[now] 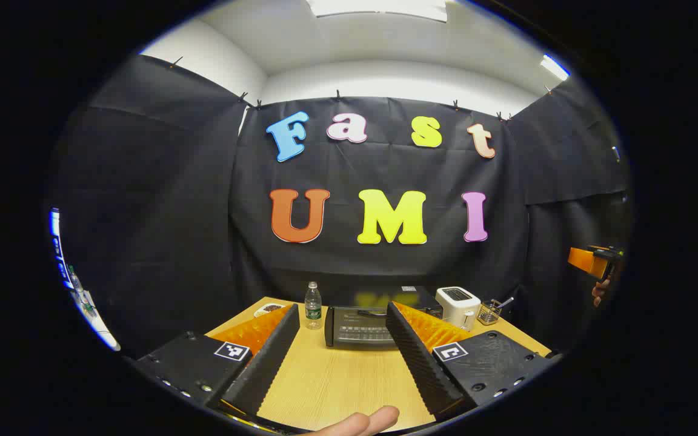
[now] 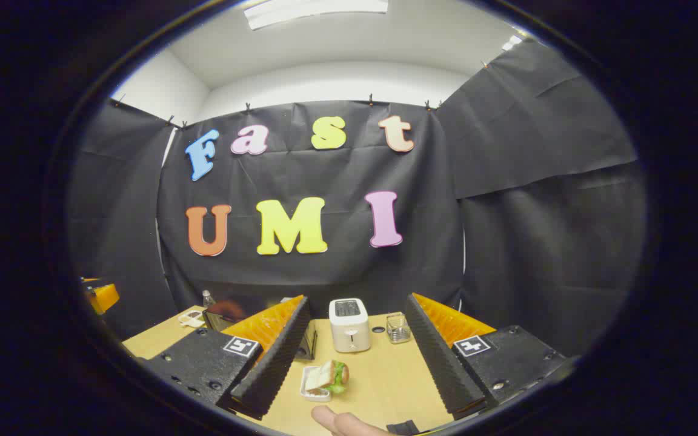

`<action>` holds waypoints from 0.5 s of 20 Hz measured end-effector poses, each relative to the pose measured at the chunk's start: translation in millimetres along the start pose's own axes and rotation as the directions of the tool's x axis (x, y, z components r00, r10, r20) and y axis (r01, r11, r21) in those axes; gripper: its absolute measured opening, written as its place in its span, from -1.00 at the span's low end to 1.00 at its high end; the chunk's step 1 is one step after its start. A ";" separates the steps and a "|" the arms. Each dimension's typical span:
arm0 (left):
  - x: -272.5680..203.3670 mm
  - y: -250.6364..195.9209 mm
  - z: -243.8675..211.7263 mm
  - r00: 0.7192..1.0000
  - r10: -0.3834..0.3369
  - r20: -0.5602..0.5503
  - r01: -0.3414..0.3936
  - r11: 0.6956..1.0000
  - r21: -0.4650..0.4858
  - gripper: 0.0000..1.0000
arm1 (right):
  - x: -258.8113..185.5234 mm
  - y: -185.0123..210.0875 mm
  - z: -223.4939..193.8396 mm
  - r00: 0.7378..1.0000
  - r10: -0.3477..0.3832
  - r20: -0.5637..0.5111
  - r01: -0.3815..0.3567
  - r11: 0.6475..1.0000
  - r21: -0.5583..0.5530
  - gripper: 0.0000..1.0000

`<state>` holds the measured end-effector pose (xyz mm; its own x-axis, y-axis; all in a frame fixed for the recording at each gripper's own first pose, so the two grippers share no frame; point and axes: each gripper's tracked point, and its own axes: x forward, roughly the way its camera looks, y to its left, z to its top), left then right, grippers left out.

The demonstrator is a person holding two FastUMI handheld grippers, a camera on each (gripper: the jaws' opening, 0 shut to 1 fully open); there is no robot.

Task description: Open the electric oven with the left hand, put the food in, and close the electric oven.

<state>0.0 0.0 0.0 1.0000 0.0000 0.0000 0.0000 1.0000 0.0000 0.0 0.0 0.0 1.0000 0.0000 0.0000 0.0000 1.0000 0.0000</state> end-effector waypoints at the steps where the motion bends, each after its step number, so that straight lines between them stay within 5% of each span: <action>1: -0.5 -0.9 1.6 1.000 -0.003 0.005 0.003 1.000 0.000 0.89 | -2.3 -1.8 4.7 1.000 -0.007 0.013 0.007 1.000 -0.001 0.87; 2: -1.4 -1.5 4.4 1.000 -0.007 0.010 0.007 1.000 0.000 0.89 | -5.1 -4.2 9.6 1.000 -0.015 0.025 0.015 1.000 -0.004 1.00; 10: 0.4 -1.5 1.5 1.000 -0.014 0.014 0.013 1.000 0.008 0.89 | -10.0 2.9 5.1 0.999 -0.017 0.032 0.018 1.000 -0.016 1.00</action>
<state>0.4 -1.5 1.5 0.9998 -0.0135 0.0137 0.0134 0.9999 0.0083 -10.0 2.9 5.1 0.9993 -0.0175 0.0317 0.0180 0.9997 -0.0162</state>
